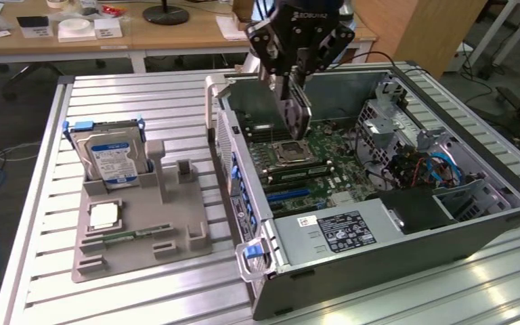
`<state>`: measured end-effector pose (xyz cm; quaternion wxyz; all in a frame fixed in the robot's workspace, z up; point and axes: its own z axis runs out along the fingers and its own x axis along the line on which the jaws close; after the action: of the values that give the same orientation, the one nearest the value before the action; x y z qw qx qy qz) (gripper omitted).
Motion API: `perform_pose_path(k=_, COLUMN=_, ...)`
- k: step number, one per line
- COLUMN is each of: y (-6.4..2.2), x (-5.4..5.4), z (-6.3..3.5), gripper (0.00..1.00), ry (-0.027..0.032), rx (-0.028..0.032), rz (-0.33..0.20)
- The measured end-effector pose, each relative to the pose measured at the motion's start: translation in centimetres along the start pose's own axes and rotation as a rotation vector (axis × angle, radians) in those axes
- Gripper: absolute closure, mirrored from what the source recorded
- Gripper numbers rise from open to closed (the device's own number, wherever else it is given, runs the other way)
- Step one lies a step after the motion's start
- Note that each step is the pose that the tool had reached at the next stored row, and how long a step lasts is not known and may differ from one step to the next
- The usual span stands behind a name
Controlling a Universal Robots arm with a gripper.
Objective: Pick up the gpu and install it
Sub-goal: 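Pick up the gpu and move the gpu toward the slot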
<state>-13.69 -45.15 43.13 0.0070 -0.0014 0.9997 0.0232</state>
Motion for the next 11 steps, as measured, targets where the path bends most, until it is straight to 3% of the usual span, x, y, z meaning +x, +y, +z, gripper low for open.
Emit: perform_pose_path(k=11, y=0.04, x=-5.0, z=0.08, gripper=0.73, ry=0.0000, rx=0.0001, rz=0.000)
